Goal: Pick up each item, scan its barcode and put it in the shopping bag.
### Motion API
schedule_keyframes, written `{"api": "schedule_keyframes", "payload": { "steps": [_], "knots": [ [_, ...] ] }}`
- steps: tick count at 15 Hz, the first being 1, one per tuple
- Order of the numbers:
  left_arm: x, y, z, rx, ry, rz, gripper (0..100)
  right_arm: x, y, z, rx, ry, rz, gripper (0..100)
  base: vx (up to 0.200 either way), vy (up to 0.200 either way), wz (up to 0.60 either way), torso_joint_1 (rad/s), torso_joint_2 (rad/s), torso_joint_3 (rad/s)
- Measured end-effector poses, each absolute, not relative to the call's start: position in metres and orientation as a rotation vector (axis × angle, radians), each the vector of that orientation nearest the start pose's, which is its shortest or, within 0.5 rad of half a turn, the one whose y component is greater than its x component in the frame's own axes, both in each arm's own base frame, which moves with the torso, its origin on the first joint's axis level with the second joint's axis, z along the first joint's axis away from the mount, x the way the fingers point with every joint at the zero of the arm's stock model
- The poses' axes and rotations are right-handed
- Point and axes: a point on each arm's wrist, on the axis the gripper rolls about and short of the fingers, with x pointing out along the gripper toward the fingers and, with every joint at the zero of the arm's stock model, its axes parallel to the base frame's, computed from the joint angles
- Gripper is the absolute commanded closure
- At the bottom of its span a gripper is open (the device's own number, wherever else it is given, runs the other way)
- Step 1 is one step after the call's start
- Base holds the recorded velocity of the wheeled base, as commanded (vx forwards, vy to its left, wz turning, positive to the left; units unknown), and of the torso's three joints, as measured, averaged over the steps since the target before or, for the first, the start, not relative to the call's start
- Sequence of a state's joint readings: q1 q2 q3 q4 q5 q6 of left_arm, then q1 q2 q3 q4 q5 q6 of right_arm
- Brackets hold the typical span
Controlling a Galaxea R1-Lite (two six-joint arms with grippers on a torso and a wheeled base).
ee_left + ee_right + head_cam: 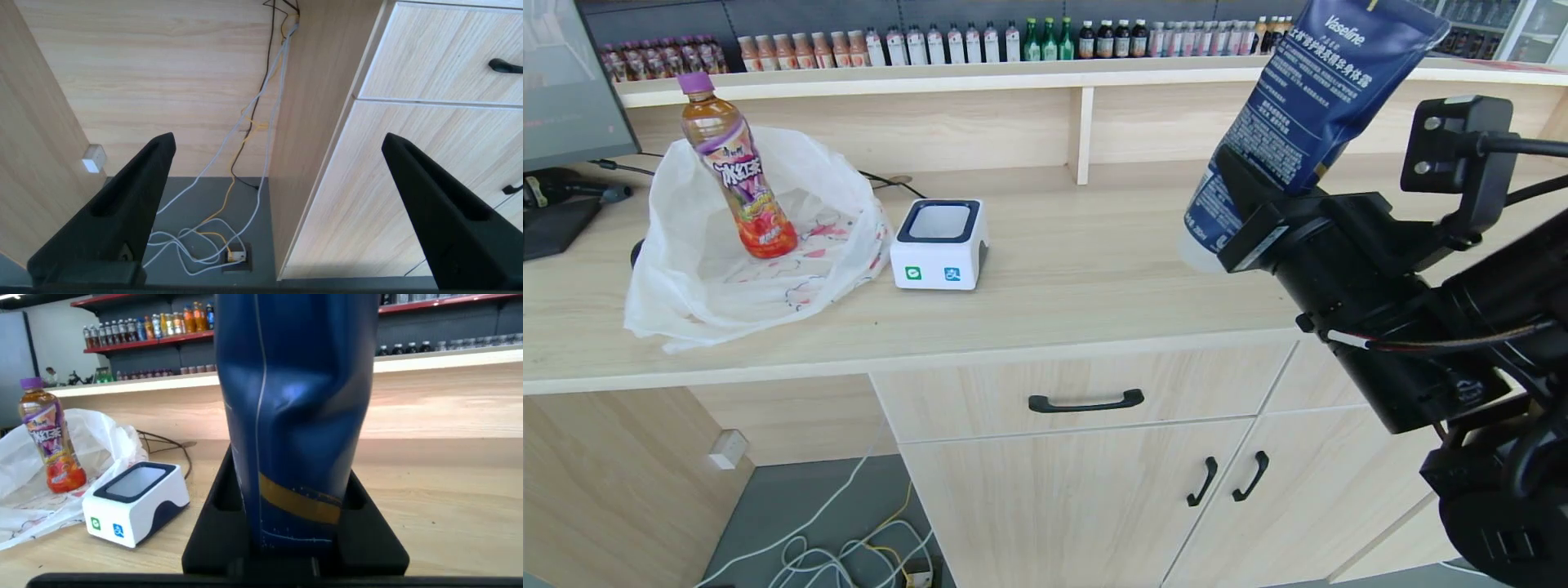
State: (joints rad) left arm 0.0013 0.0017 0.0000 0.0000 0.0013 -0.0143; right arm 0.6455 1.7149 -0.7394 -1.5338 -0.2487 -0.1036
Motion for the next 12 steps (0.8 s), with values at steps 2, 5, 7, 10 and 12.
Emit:
{"api": "schedule_keyframes", "payload": {
  "steps": [2, 5, 7, 10, 12],
  "knots": [
    [-0.023, 0.000, 0.076, -0.015, 0.002, 0.003, 0, 0.236, 0.169, 0.249, 0.139, -0.525, 0.338, 100, 0.000, 0.100, 0.00, 0.001, 0.00, 0.004],
    [-0.023, 0.000, 0.076, -0.017, 0.002, 0.003, 0, 0.237, 0.165, 0.250, 0.130, -0.535, 0.316, 100, 0.000, 0.200, 0.00, 0.012, 0.00, 0.004],
    [-0.023, 0.000, 0.076, -0.017, 0.002, 0.002, 0, 0.239, 0.164, 0.248, 0.126, -0.524, 0.313, 100, 0.000, 0.200, 0.00, 0.010, 0.01, 0.000],
    [-0.023, 0.000, 0.075, -0.017, 0.003, 0.003, 0, 0.243, 0.161, 0.249, 0.132, -0.549, 0.301, 100, 0.000, 0.200, 0.00, -0.001, 0.00, 0.002],
    [-0.023, 0.000, 0.075, -0.017, 0.002, 0.003, 0, 0.246, 0.162, 0.247, 0.124, -0.546, 0.297, 100, 0.000, 0.200, 0.00, 0.005, 0.00, 0.005]
  ]
}}
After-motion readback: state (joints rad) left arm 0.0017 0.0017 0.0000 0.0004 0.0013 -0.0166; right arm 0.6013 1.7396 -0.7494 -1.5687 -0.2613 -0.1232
